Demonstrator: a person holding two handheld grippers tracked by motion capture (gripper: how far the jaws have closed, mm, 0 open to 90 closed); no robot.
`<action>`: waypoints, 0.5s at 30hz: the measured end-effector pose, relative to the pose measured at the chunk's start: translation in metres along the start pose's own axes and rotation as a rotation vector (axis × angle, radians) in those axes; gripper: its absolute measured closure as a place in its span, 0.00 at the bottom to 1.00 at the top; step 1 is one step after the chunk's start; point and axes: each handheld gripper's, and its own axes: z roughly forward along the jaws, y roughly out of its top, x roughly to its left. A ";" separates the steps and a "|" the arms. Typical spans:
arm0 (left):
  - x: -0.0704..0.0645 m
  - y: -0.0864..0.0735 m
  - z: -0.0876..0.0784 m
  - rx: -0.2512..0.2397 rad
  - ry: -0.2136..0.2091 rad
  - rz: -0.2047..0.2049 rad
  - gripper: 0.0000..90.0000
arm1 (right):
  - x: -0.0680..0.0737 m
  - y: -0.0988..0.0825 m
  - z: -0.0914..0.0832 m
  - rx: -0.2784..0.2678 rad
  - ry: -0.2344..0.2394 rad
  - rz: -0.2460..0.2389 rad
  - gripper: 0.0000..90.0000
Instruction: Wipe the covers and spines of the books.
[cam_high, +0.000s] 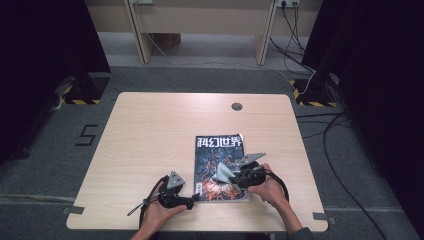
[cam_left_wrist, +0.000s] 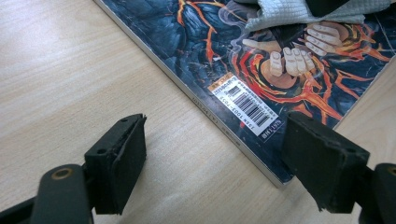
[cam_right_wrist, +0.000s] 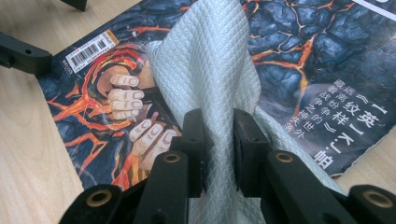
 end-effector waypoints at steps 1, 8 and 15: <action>0.000 0.000 0.000 0.001 -0.001 0.001 0.23 | 0.000 0.000 0.000 0.000 0.000 0.000 0.85; 0.000 0.000 0.000 0.000 0.000 0.000 0.23 | 0.022 -0.012 -0.009 0.032 0.046 -0.073 0.85; 0.000 0.000 0.000 0.000 0.000 0.001 0.23 | 0.019 -0.018 -0.014 0.028 0.053 -0.053 0.86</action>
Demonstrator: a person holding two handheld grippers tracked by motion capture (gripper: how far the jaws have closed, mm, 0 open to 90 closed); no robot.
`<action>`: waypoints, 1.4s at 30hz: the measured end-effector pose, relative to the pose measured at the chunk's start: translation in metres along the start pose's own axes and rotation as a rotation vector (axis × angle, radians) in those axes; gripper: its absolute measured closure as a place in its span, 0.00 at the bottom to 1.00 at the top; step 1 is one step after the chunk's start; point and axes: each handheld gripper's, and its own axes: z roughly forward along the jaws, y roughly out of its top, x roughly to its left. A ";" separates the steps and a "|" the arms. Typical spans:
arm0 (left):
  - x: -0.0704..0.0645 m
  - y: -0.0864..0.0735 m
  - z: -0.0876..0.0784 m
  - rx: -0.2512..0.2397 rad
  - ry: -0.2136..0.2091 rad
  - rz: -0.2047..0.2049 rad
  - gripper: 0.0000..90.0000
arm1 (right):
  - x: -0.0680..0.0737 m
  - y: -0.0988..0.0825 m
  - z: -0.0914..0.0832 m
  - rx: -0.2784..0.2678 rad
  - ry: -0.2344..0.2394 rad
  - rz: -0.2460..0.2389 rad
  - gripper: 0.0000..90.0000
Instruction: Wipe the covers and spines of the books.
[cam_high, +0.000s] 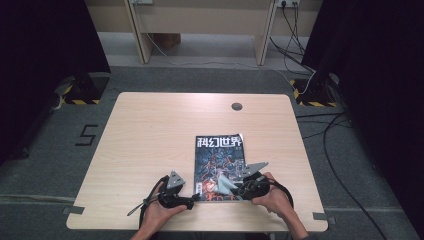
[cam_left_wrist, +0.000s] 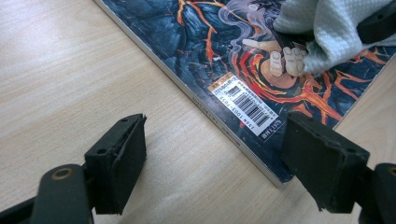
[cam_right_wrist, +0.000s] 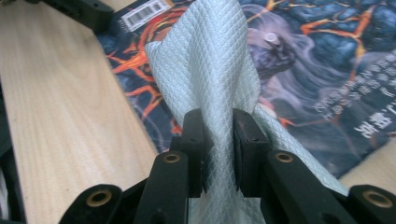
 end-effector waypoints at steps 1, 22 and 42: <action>0.000 0.000 0.000 0.000 -0.001 0.000 0.23 | -0.005 0.000 0.000 -0.003 -0.015 0.009 0.86; 0.001 0.000 0.000 0.001 -0.003 0.002 0.23 | -0.078 0.034 0.015 -0.040 -0.202 0.158 0.86; 0.001 0.000 0.000 -0.002 -0.005 0.004 0.23 | -0.131 0.067 0.026 -0.048 -0.351 0.292 0.87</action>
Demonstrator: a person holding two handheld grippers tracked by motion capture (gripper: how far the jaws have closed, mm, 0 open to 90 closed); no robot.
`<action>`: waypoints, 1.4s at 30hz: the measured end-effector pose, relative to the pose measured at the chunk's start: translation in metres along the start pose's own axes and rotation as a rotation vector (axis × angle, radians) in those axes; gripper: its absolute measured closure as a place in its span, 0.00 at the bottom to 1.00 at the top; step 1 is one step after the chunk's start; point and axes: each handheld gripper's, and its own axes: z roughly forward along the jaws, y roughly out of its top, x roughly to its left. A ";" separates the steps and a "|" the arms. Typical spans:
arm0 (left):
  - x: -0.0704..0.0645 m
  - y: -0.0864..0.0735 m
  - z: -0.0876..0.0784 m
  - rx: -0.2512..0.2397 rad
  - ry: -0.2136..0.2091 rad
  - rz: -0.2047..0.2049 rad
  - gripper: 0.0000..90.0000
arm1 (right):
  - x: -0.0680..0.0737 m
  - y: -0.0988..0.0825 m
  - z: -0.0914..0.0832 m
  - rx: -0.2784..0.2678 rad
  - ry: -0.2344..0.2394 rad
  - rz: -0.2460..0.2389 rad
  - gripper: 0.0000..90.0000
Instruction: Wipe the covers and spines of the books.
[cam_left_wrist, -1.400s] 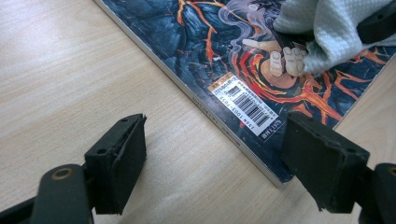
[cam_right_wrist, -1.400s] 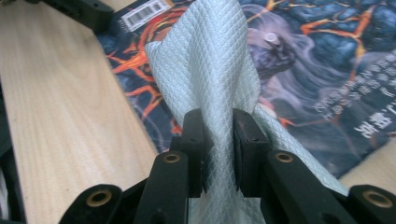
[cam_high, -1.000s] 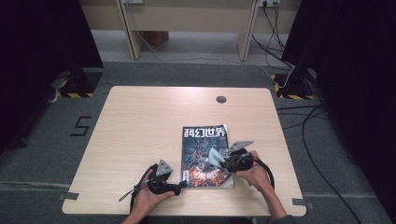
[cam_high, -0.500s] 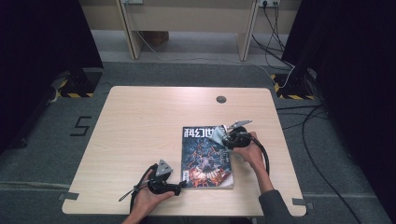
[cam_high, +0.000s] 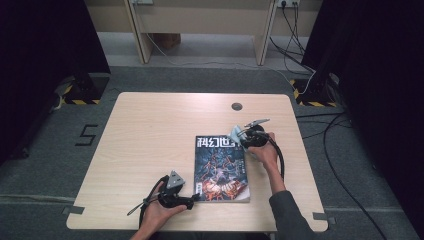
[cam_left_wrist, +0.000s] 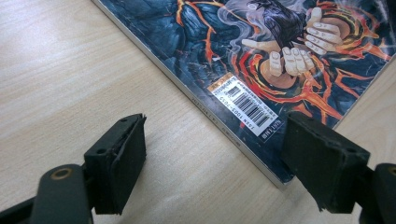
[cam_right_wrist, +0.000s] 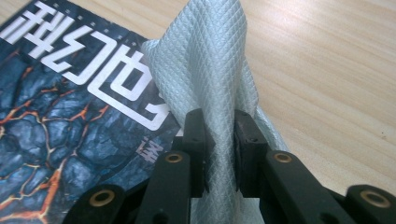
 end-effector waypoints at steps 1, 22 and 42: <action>0.000 0.000 0.000 0.000 -0.001 0.000 0.23 | 0.000 0.000 -0.003 -0.010 0.008 -0.003 0.87; 0.000 0.000 0.000 0.003 0.000 0.002 0.23 | -0.014 -0.055 -0.099 -0.199 0.045 0.008 0.86; 0.001 0.000 0.000 0.000 -0.004 0.002 0.23 | -0.041 -0.122 -0.125 -0.124 -0.053 0.075 0.86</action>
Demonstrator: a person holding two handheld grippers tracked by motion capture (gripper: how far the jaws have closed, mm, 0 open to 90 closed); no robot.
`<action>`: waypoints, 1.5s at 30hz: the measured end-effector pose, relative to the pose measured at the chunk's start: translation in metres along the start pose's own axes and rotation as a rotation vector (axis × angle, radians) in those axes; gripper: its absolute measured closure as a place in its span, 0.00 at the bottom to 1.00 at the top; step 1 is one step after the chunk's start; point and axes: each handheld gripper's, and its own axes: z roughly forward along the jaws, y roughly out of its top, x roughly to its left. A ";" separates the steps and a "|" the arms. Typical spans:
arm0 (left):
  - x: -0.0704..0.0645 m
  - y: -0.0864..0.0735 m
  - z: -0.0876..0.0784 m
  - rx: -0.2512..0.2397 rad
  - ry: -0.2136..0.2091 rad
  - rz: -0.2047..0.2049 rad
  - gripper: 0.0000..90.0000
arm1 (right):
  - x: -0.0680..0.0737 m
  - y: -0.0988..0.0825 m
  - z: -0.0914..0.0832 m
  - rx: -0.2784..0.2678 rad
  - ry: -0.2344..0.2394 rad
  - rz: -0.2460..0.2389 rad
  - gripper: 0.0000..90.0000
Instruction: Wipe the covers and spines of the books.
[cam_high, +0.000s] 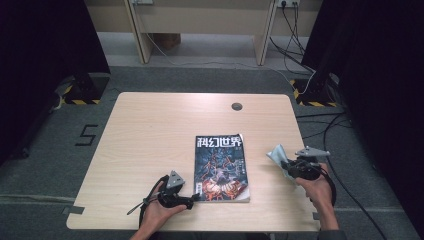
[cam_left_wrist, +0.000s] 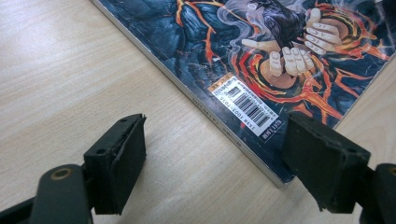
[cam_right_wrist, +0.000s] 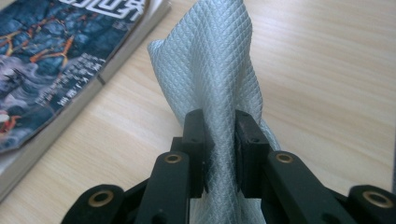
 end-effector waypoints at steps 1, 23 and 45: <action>0.000 0.000 0.000 0.003 -0.001 0.001 0.23 | -0.001 -0.003 0.000 0.005 -0.004 0.005 0.86; 0.006 0.001 -0.002 0.008 0.015 -0.014 0.23 | 0.011 -0.012 0.024 0.145 -0.016 -0.066 0.76; 0.016 0.002 -0.003 0.016 0.027 -0.025 0.23 | 0.109 0.016 0.049 0.089 0.125 -0.146 0.36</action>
